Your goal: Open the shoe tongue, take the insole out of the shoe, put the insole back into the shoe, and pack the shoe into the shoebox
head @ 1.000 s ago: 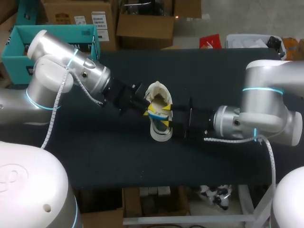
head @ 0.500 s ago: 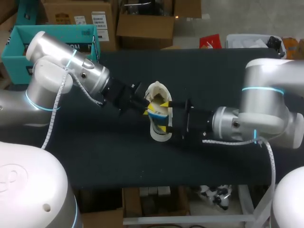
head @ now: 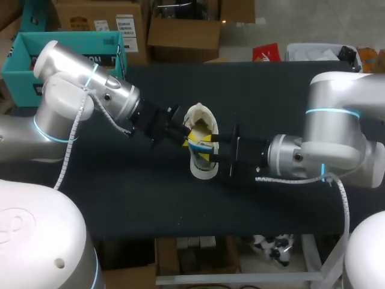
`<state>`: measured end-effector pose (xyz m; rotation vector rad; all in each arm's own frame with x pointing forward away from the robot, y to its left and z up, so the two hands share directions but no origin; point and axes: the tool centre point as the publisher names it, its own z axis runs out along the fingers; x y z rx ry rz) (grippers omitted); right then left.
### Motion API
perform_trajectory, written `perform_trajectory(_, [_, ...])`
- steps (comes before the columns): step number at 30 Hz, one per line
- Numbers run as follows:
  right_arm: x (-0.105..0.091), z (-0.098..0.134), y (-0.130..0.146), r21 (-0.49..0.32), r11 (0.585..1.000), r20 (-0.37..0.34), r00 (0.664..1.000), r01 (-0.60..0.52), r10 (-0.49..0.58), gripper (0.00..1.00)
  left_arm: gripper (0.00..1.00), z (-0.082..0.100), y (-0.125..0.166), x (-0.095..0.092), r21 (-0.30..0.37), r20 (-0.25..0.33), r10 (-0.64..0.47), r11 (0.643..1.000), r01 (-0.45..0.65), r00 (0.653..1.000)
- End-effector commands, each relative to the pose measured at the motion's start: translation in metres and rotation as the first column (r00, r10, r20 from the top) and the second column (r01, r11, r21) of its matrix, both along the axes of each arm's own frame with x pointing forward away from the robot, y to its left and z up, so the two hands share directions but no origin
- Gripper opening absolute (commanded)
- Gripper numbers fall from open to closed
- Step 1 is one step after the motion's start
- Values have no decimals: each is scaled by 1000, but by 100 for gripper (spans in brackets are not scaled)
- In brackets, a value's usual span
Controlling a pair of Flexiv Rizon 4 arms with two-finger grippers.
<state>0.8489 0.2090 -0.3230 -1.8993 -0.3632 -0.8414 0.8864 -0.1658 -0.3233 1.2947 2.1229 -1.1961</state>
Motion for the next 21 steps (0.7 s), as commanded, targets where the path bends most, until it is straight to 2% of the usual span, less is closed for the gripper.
perform_trajectory(1, [3, -3, -1, 6, 1000, 7, 1000, -3, 3, 0, 0, -3, -2, 1, 3, 3, 7, 1000, -7, 1000])
perform_trajectory(8, [20, -13, -3, -2, 1000, 8, 1000, -7, 7, 0, 0, -8, -4, 11, 14, -3, 16, 1000, -16, 1000])
perform_trajectory(17, [40, -29, -5, -9, 1000, -20, 1000, 0, 0, 0, 0, -17, -7, 29, 31, -42, 28, 999, -27, 999])
perform_trajectory(20, [44, -32, -8, -5, 1000, -29, 1000, 7, -7, 0, 0, -18, -7, 30, 33, -50, 27, 999, -26, 998])
perform_trajectory(21, [44, -32, -8, -5, 1000, -30, 1000, 8, -8, 0, 20, -18, -6, 29, 33, -52, 25, 999, -24, 998])
